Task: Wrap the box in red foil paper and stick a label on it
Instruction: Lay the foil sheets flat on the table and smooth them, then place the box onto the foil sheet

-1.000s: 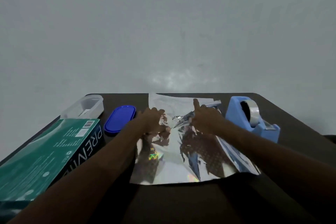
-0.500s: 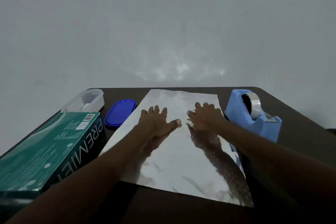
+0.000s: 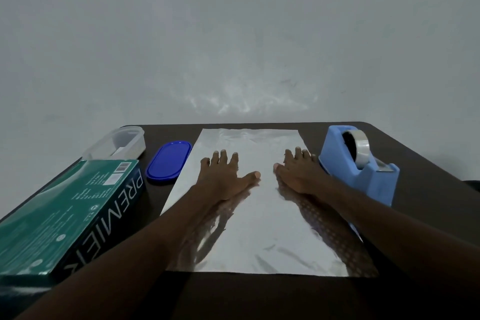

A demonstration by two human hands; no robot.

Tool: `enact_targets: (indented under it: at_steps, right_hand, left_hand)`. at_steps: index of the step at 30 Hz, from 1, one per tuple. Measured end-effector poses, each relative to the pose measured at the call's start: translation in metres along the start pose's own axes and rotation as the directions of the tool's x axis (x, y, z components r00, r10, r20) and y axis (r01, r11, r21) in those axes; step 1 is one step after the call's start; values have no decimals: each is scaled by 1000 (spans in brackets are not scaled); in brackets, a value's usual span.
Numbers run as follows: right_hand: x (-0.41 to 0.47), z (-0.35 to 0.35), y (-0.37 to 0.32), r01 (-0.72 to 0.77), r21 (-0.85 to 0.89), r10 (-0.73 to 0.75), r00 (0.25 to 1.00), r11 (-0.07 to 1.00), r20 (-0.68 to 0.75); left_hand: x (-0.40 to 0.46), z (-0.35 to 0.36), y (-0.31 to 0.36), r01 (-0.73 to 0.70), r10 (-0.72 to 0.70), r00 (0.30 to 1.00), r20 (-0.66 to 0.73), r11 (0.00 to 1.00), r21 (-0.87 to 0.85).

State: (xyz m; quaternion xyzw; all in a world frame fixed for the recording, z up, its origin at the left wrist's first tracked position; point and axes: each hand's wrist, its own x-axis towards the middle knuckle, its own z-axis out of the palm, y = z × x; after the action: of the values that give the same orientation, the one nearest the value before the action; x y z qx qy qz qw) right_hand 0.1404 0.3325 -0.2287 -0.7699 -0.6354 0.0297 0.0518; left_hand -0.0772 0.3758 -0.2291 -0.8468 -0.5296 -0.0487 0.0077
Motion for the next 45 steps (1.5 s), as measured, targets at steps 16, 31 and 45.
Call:
enact_targets:
  at_steps: [16,31,45]
  right_hand:
    - [-20,-9,-14,65,32,-63,997,997,-41]
    - [-57,-78,-195,414,391,-323,904,822,-279]
    - [-87,-80,-241,116,781,-160,987,613,-21]
  left_hand:
    - [-7,-20,7,36,-42,998,-38,990,-135]
    - [-100,-157,-121,394,-401,915,47,912,116]
    - [-179,-145,-136,416,-404,905,130,907,-74]
